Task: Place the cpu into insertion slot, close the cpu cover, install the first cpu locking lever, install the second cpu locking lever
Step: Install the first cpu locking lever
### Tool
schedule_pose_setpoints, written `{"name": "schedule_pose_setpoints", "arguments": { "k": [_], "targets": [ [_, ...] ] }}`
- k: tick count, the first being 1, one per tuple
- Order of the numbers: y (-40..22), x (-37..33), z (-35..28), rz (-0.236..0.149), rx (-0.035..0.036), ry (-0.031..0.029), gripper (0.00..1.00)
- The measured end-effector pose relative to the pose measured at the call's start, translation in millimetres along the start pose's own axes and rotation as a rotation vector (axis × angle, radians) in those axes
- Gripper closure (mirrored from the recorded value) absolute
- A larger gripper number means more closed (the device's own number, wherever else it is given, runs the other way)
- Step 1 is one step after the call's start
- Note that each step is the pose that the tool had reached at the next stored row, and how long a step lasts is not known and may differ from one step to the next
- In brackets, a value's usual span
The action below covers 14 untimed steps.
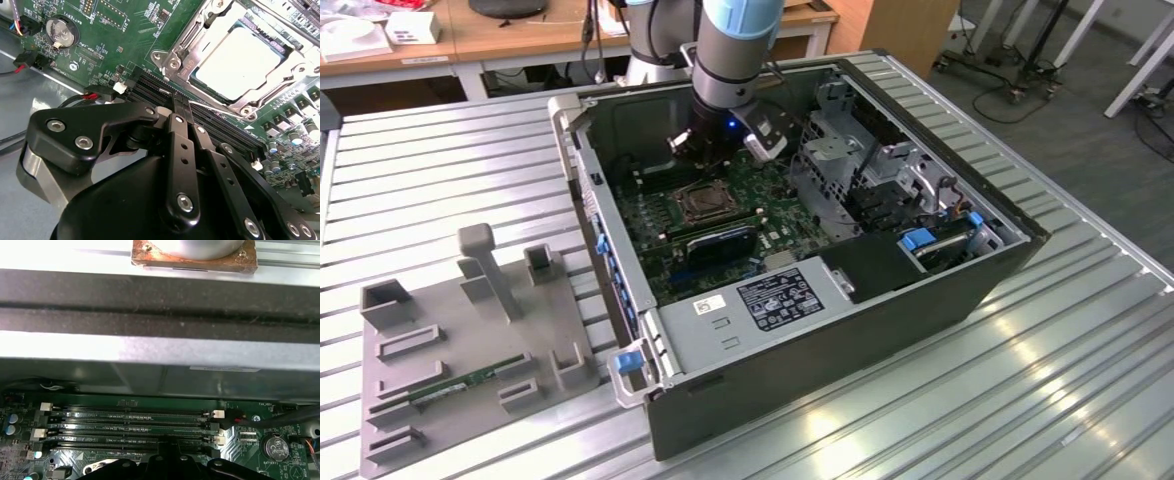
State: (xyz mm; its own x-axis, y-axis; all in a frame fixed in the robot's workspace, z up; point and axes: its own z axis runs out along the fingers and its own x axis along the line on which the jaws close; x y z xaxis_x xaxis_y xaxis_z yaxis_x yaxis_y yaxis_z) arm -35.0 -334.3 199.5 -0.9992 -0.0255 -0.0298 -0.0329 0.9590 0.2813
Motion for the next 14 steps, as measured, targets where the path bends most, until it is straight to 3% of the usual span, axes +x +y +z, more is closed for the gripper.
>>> {"name": "schedule_pose_setpoints", "arguments": {
  "k": [9, 14],
  "targets": [
    [0.1, 0.1, 0.8, -0.041, -0.0014, 0.012, 0.89],
    [0.3, -0.4, 1.3, -0.048, -0.0016, 0.0141, 0.89]
  ]
}}
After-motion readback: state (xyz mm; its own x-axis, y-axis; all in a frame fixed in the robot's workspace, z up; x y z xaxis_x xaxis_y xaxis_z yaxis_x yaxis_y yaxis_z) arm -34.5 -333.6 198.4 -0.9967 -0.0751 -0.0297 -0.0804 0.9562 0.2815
